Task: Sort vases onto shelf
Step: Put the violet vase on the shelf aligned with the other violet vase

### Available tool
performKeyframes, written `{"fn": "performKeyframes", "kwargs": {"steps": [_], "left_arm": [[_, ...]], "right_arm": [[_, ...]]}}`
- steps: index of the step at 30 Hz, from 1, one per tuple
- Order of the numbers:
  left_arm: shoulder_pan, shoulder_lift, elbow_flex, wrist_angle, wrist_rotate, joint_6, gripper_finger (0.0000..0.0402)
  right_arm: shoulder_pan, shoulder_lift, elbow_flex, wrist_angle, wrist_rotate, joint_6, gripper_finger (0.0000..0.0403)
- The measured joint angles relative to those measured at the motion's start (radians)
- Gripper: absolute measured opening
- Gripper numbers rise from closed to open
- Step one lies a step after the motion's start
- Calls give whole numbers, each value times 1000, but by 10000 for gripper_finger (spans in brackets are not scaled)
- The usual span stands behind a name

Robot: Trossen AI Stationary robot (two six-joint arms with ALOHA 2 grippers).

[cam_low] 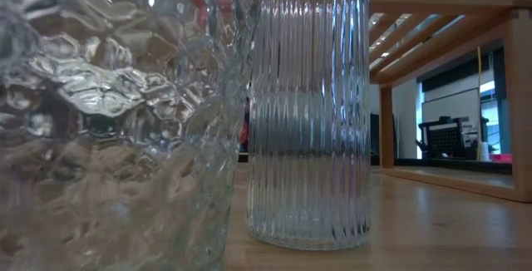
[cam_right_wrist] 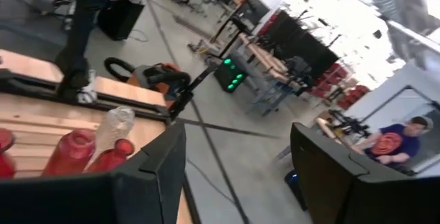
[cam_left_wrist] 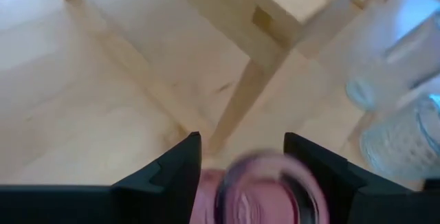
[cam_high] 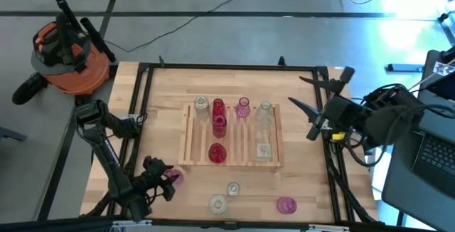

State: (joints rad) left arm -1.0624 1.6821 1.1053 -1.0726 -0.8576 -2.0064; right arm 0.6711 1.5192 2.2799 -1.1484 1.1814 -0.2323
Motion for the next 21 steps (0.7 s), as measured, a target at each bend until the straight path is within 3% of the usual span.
{"fn": "performKeyframes", "kwargs": {"steps": [13, 21], "left_arm": [[-7, 0, 0, 35, 62, 13, 103], [-31, 2, -1, 33, 69, -51, 93]], "right_arm": [[-143, 0, 0, 0, -208, 0, 209], [-183, 0, 0, -3, -291, 0, 209]]}}
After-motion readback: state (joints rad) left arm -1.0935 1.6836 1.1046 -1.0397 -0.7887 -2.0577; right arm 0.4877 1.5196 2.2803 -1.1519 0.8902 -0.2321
